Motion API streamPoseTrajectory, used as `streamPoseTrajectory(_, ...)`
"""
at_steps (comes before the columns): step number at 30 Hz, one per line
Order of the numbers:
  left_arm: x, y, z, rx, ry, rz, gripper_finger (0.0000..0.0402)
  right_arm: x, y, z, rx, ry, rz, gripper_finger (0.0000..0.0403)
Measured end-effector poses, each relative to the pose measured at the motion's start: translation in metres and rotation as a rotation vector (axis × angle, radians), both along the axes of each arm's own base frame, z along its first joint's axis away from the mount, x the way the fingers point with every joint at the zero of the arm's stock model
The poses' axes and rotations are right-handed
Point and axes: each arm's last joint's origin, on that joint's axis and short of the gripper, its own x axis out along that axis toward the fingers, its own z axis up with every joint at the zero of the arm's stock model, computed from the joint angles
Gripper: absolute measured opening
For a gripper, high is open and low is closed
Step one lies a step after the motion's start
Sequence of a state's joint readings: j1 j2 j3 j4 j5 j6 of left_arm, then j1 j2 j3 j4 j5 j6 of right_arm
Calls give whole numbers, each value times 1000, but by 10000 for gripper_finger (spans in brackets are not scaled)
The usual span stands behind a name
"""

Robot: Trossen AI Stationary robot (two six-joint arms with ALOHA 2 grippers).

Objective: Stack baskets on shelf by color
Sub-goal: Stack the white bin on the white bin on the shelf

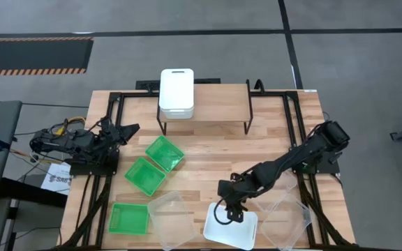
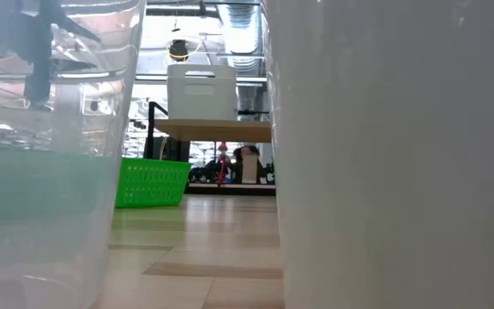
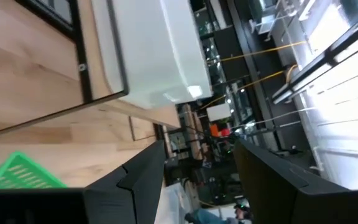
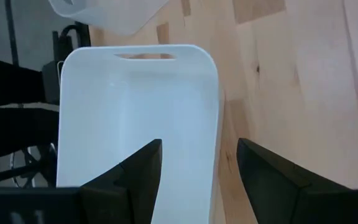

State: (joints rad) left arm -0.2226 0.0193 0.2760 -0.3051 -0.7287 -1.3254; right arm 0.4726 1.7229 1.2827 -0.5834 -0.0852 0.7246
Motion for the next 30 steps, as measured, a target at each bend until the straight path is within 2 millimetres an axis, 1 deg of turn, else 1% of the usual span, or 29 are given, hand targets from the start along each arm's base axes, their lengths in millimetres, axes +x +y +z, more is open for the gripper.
streamPoseTrajectory(4,0,0,0,-2,3,0,185,1,2,-7,-16,13,16,230)
streamPoseTrajectory(17,0,0,-2,17,26,-10,185,0,5,-7,-30,10,41,230)
streamPoseTrajectory(22,0,0,-2,17,27,-9,185,4,8,-16,-46,20,61,230)
streamPoseTrajectory(25,0,0,-2,17,27,-17,185,3,10,-28,-74,68,70,230)
streamPoseTrajectory(28,0,0,-3,18,35,-22,185,9,15,-38,-69,63,71,230)
streamPoseTrajectory(30,0,-1,-2,18,36,-26,185,8,14,-45,-87,104,71,230)
